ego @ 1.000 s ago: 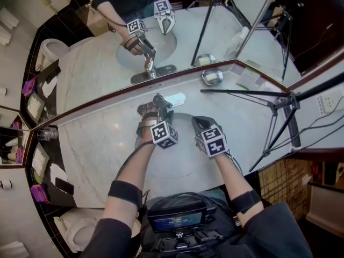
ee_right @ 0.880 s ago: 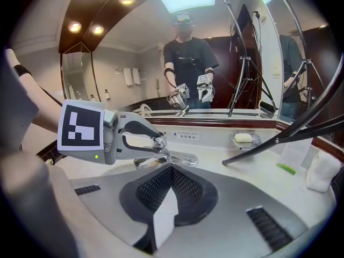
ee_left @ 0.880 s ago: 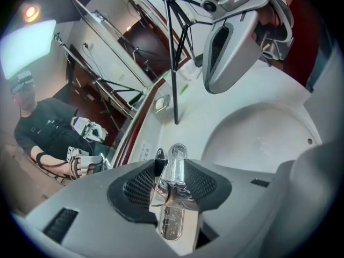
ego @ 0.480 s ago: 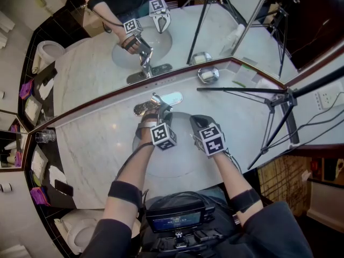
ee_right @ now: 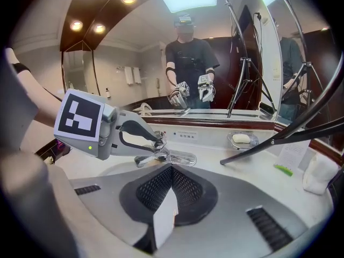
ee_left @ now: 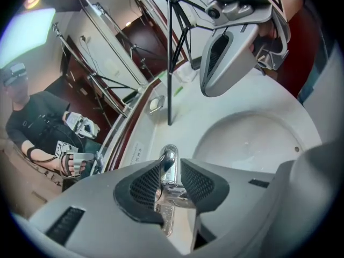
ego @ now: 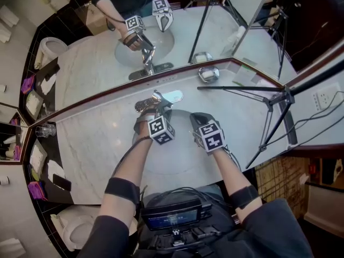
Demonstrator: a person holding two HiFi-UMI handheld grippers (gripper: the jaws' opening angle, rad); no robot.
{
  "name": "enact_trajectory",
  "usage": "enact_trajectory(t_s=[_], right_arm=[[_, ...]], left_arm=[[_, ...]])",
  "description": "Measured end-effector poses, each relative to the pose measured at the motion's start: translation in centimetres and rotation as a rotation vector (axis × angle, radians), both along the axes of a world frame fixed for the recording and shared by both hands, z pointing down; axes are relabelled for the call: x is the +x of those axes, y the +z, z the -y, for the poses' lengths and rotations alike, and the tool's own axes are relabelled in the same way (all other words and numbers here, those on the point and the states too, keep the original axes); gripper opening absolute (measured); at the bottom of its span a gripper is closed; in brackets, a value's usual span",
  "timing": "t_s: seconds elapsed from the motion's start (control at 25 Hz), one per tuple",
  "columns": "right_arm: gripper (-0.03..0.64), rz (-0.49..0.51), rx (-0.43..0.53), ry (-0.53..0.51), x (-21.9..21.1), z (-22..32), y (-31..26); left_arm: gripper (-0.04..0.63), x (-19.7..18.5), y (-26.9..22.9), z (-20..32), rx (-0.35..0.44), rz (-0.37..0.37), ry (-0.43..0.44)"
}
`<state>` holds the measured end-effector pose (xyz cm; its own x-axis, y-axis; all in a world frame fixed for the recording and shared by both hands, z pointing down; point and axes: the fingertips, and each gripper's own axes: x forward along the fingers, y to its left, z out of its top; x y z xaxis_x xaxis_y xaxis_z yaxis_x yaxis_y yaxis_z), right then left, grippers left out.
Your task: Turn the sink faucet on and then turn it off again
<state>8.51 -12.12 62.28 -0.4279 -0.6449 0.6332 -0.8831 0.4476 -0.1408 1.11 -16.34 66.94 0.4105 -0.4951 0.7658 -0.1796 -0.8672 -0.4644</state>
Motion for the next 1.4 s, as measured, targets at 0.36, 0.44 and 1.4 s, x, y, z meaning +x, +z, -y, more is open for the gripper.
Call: enact_trajectory(t_s=[0.36, 0.44, 1.4], right_arm=[[0.021, 0.000, 0.037, -0.019, -0.9, 0.2, -1.9], [0.021, -0.001, 0.045, -0.028, -1.0, 0.3, -2.1], [0.021, 0.031, 0.080, -0.100, -1.8, -3.0, -3.4]], left_arm=[[0.000, -3.1, -5.7, -1.0, 0.042, -0.167, -0.129], [0.000, -3.9, -7.1, -1.3, 0.031, -0.228, -0.181], [0.000, -15.7, -12.8, -9.8, -0.136, -0.808, -0.773]])
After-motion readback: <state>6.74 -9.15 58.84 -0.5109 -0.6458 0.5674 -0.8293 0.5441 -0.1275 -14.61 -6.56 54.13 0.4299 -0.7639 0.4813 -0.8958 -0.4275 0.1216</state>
